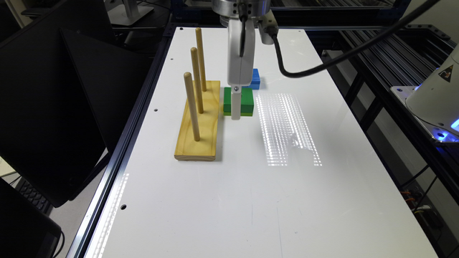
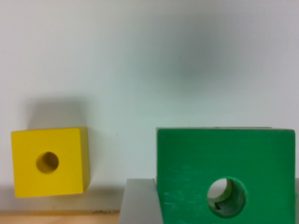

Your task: Pick up green block.

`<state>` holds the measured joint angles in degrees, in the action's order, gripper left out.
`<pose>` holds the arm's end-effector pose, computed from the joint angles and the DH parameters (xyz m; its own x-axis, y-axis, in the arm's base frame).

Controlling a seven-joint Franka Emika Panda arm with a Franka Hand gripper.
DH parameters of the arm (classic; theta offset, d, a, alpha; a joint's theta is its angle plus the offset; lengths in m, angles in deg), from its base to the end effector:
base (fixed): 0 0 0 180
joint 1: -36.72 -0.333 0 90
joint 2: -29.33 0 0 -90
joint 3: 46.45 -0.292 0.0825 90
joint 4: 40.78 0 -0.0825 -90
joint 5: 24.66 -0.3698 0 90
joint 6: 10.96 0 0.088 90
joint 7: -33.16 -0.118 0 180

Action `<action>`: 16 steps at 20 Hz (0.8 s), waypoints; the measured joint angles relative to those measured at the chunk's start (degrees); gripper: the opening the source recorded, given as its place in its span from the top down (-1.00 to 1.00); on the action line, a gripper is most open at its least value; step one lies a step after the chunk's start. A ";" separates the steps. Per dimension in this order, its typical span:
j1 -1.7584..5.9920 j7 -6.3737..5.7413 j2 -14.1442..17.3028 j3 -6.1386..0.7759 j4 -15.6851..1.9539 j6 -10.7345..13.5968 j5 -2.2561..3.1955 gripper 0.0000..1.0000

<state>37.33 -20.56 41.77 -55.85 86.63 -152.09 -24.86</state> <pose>0.5294 0.0826 0.2565 0.7032 -0.7108 -0.0154 -0.7107 -0.7022 -0.0423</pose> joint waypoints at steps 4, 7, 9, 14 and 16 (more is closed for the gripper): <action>0.00 0.01 -4.50 -0.16 0.05 4.41 -0.65 1.00; 0.00 0.01 -5.40 -0.19 0.07 5.35 -0.72 1.00; 0.00 0.01 -5.51 -0.19 0.00 5.36 -0.73 1.00; 0.00 0.03 -9.53 -0.22 -0.74 9.30 -1.21 1.00; 0.00 0.06 -11.52 -0.26 -0.71 11.20 -1.61 1.00</action>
<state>37.33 -20.50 30.26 -56.11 85.91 -140.89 -26.47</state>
